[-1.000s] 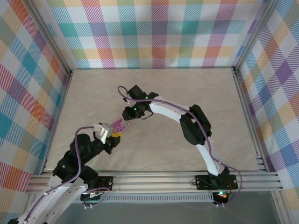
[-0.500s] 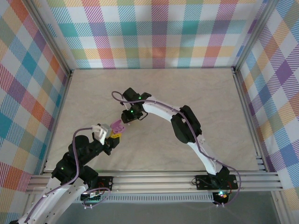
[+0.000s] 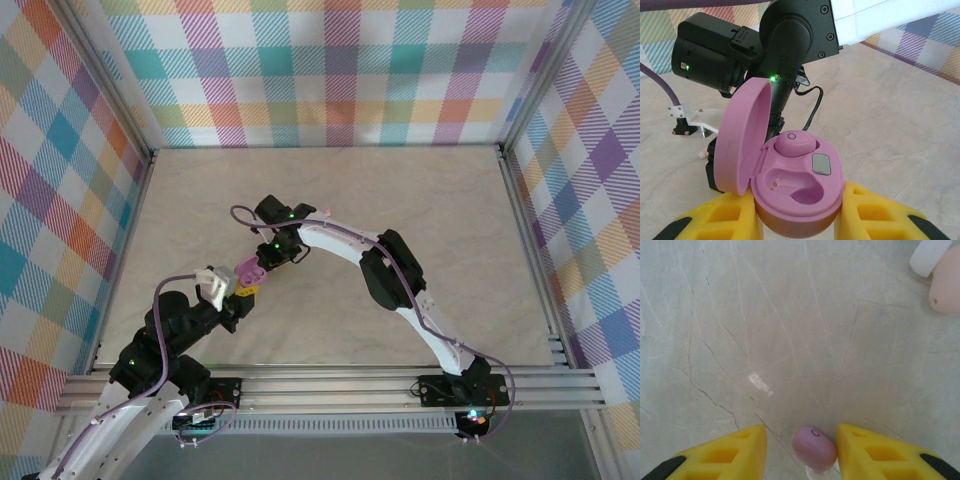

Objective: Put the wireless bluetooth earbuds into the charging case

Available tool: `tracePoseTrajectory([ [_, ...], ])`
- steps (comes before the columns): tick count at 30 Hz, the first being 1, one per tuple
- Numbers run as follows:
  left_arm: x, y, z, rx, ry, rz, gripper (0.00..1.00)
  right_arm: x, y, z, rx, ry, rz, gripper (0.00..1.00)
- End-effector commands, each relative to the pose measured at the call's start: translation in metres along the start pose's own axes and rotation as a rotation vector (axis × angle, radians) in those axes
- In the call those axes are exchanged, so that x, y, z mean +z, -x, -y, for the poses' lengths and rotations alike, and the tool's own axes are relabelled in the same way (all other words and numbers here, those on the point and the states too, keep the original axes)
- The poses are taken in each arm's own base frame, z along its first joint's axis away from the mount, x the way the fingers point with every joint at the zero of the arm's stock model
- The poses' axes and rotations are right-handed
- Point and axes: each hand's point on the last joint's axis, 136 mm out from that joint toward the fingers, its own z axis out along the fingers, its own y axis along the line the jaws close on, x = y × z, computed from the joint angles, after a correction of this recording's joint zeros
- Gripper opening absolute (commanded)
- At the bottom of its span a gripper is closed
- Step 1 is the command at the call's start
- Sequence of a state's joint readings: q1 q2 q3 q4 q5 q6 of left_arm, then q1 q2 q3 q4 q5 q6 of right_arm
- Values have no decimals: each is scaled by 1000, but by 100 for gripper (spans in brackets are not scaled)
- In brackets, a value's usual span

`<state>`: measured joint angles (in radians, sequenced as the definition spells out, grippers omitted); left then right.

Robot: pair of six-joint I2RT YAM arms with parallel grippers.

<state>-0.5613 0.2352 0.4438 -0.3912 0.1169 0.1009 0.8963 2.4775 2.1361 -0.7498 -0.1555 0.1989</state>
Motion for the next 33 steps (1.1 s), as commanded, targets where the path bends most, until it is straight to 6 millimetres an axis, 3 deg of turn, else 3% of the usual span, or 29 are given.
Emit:
tracePoseTrajectory([
  [1,-2,6,0,4,6,26,9,6,-20,-3,-14,-13,-68,42],
  [21,-5,8,0,-20,5,41,9,-1,-25,4,-7,-60,-84,26],
  [33,-1,12,1,-30,-7,64,10,-30,-12,23,36,-120,-18,25],
])
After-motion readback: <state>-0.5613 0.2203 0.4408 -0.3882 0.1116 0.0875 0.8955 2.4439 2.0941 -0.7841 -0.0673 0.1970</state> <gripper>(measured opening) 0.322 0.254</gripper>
